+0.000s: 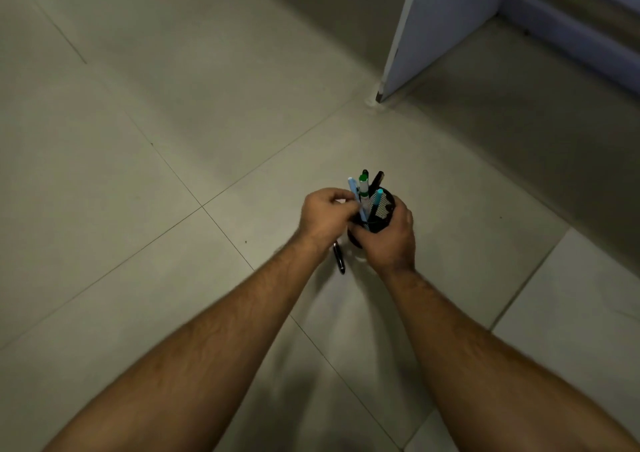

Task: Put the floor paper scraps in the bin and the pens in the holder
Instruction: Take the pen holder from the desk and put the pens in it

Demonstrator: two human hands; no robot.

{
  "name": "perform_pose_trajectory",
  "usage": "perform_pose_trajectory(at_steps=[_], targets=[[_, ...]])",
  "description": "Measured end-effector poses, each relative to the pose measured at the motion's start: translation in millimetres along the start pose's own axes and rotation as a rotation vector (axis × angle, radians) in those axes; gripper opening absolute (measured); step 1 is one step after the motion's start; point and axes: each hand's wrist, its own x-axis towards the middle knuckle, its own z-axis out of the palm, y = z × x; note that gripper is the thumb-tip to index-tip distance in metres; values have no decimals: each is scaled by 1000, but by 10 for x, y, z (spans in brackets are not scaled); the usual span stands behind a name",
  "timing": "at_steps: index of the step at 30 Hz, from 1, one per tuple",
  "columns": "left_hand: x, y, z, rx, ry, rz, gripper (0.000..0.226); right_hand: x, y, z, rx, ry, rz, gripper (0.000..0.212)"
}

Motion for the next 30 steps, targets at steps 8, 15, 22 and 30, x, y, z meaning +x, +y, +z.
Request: perform_pose_trajectory(at_steps=[8, 15, 22, 30], targets=[[161, -773, -122, 403, 205, -203, 27, -61, 114, -28, 41, 28, 55, 85], [241, -791, 170, 737, 132, -177, 30, -161, 264, 53, 19, 90, 90, 88], [78, -515, -447, 648, 85, 60, 15, -88, 143, 68, -123, 45, 49, 88], [21, 84, -659, 1036, -251, 423, 28, -156, 20, 187, -160, -66, -55, 78]])
